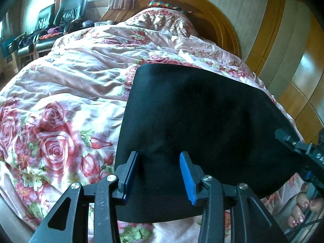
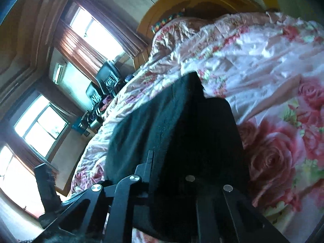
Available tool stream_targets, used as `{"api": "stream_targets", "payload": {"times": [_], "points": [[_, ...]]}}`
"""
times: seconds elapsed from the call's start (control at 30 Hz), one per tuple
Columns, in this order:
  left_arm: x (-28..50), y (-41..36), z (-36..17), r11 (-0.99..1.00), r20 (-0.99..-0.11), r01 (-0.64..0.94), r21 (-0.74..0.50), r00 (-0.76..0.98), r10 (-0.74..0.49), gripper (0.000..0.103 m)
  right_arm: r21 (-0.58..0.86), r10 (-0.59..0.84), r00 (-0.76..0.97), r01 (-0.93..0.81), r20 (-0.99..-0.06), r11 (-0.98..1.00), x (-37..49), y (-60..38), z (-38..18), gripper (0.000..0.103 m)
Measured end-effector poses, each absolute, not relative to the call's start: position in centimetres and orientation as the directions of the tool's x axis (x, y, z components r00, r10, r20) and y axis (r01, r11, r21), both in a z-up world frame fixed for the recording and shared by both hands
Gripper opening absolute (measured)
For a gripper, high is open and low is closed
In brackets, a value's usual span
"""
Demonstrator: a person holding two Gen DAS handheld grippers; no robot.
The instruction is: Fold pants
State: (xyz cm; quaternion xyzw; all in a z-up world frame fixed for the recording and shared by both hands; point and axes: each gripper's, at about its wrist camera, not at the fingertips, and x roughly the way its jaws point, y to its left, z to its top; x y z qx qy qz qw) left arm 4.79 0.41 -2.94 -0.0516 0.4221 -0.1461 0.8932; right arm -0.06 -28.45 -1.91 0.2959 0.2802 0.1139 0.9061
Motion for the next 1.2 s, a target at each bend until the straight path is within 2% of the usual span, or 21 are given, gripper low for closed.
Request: {"api": "stream_targets", "payload": {"times": [0.1, 0.17, 0.4, 0.57, 0.63, 0.7, 0.83, 0.9, 0.97, 1.1, 1.2], "points": [[4.6, -0.1, -2.5, 0.945, -0.732, 0.24, -0.222, 0.599, -0.324, 0.042, 0.552, 0.336, 0.854, -0.07, -0.397, 0.831, -1.3, -28.2, 0.4, 0.012], [4.4, -0.6, -2.4, 0.945, -0.731, 0.254, -0.206, 0.602, -0.321, 0.042, 0.525, 0.314, 0.856, -0.06, -0.411, 0.849, -1.4, -28.2, 0.5, 0.012], [4.0, -2.3, -3.3, 0.95, -0.745, 0.289, -0.116, 0.607, -0.276, 0.047, 0.532, 0.257, 0.759, 0.136, -0.598, 0.836, 0.4, -30.0, -4.9, 0.012], [3.9, -2.6, -3.4, 0.955, -0.748, 0.281, -0.096, 0.613, -0.255, 0.047, 0.441, 0.208, 0.755, 0.118, -0.622, 0.89, 0.7, -29.0, -4.5, 0.014], [4.0, -2.3, -3.3, 0.957, -0.75, 0.266, -0.119, 0.607, -0.262, 0.047, 0.459, 0.215, 0.759, 0.123, -0.615, 0.88, 0.5, -29.3, -4.7, 0.016], [4.1, -1.9, -3.1, 0.957, -0.755, 0.251, -0.147, 0.596, -0.273, 0.047, 0.495, 0.225, 0.761, 0.142, -0.609, 0.857, 0.3, -29.9, -4.7, 0.022], [4.0, -1.4, -2.4, 0.958, -0.754, 0.238, -0.158, 0.597, -0.273, 0.047, 0.418, 0.118, 0.801, 0.174, -0.587, 0.892, -0.9, -29.9, -2.6, 0.025], [4.1, -1.3, -1.8, 0.958, -0.75, 0.235, -0.164, 0.602, -0.276, 0.047, 0.349, 0.063, 0.832, 0.161, -0.551, 0.923, -1.4, -29.3, -0.7, 0.026], [4.3, -1.2, -1.3, 0.961, -0.746, 0.232, -0.154, 0.61, -0.267, 0.047, 0.307, 0.07, 0.843, 0.116, -0.533, 0.944, -1.2, -28.4, 0.7, 0.028], [5.3, -1.4, -0.2, 0.964, -0.731, 0.235, -0.123, 0.635, -0.248, 0.047, 0.246, 0.123, 0.826, 0.019, -0.551, 0.969, 0.9, -26.1, 2.1, 0.03], [6.5, -1.8, 0.3, 0.964, -0.729, 0.243, -0.104, 0.641, -0.24, 0.047, 0.195, 0.148, 0.789, -0.036, -0.596, 0.98, 3.5, -24.6, 2.3, 0.03]]}}
